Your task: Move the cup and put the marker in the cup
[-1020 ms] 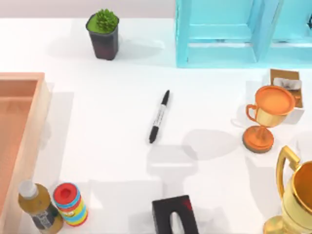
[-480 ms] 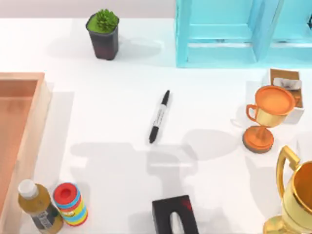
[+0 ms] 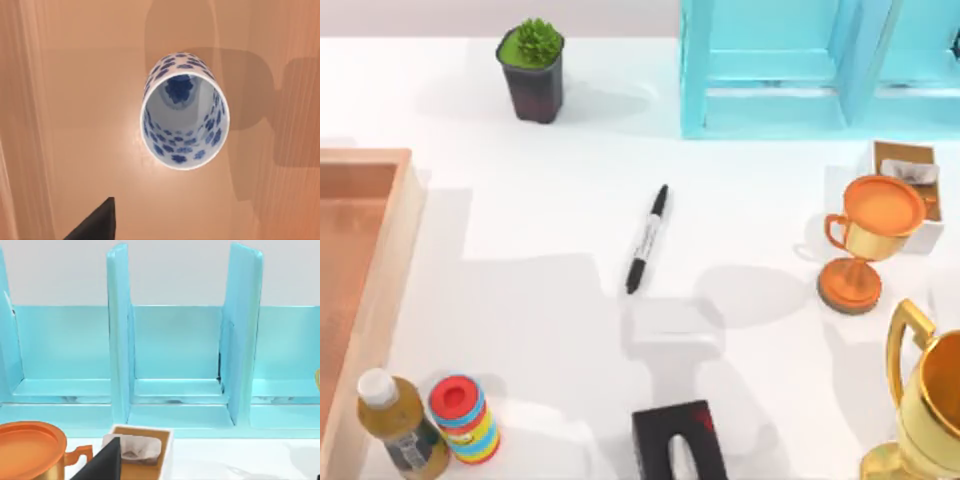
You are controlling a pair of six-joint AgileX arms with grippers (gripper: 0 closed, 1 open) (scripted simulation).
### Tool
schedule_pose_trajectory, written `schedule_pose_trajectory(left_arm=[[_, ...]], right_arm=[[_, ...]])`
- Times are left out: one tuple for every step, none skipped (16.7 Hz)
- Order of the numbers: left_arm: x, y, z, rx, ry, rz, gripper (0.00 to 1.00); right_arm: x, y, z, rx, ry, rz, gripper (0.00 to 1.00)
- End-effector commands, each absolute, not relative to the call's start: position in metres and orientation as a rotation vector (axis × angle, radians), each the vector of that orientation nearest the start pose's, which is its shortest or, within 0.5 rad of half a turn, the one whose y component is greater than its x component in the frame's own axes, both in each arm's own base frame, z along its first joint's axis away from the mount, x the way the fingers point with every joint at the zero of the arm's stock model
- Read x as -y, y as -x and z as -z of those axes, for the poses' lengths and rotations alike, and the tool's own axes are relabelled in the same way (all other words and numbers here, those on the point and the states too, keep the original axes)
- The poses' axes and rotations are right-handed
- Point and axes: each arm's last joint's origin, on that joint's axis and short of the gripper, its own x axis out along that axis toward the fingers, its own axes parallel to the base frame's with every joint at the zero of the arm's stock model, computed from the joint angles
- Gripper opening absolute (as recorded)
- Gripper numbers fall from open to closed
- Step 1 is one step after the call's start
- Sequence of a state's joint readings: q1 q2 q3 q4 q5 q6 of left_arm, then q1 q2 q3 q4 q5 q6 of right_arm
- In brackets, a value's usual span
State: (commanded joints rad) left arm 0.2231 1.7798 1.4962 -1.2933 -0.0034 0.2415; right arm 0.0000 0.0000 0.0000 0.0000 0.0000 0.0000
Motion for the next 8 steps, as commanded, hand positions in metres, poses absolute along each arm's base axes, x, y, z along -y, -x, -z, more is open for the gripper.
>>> schedule_pose_trajectory(left_arm=[[-0.077,-0.323,-0.248,-1.578,-0.014,0.01,1.0],[-0.077,-0.323,-0.248,-1.578,-0.014,0.01,1.0],[-0.077,-0.323,-0.248,-1.578,-0.014,0.01,1.0],[-0.075,-0.323,-0.248,-1.576,-0.018,0.013,1.0],[-0.075,-0.323,-0.247,-1.577,-0.017,0.013,1.0],[-0.076,-0.324,-0.243,-1.58,-0.015,0.012,1.0],[-0.076,-0.324,-0.236,-1.584,-0.013,0.012,1.0],[-0.077,-0.325,-0.227,-1.585,-0.012,0.012,1.0]], right_arm=[[0.001,-0.106,-0.16,0.0,0.0,0.0,1.0],[0.001,-0.106,-0.16,0.0,0.0,0.0,1.0],[0.001,-0.106,-0.16,0.0,0.0,0.0,1.0],[0.001,-0.106,-0.16,0.0,0.0,0.0,1.0],[0.001,-0.106,-0.16,0.0,0.0,0.0,1.0],[0.001,-0.106,-0.16,0.0,0.0,0.0,1.0],[0.001,-0.106,-0.16,0.0,0.0,0.0,1.0],[0.001,-0.106,-0.16,0.0,0.0,0.0,1.0]])
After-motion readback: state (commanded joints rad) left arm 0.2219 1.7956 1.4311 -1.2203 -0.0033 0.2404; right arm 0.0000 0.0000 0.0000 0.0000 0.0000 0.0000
